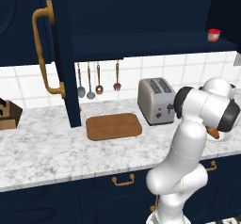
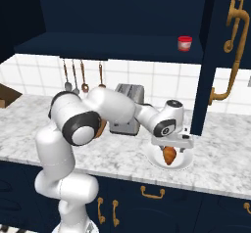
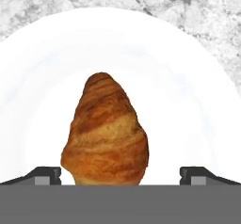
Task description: From the different types of pastries on the counter, select a croissant and place it on the cutting board. Then retrieve a jar of jam from the cabinet and place it alongside the croissant on the cutting board.
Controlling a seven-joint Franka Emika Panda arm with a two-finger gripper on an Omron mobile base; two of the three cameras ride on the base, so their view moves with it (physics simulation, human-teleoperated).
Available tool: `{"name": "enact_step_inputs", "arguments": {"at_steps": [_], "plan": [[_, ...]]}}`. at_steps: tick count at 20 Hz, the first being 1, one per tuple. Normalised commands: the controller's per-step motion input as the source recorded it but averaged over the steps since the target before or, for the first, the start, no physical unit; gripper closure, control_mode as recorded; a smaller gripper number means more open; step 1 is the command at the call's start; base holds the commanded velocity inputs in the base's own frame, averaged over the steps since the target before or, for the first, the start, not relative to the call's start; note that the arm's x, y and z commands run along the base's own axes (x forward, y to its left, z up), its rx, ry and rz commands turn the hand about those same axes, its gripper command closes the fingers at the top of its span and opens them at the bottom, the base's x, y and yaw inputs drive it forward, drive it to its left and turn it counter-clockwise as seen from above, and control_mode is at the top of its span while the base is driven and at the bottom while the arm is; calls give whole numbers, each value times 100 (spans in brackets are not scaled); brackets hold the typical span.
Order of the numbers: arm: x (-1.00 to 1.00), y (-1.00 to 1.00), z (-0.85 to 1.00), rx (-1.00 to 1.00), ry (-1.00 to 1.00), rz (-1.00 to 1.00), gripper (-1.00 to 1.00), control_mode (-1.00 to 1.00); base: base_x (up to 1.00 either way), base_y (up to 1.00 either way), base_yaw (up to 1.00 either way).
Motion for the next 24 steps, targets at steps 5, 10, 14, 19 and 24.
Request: {"name": "enact_step_inputs", "arguments": {"at_steps": [5,10,14,19,24], "plan": [[0,0,-2,0,0,0,-100,-100,0,0,0],[0,6,-1,0,0,0,-100,-100,0,0,0],[-13,27,-1,0,0,0,-100,-100,0,0,0],[-17,14,-23,0,2,1,-100,-100,0,0,0],[0,0,-17,0,0,0,-100,-100,0,0,0]]}}
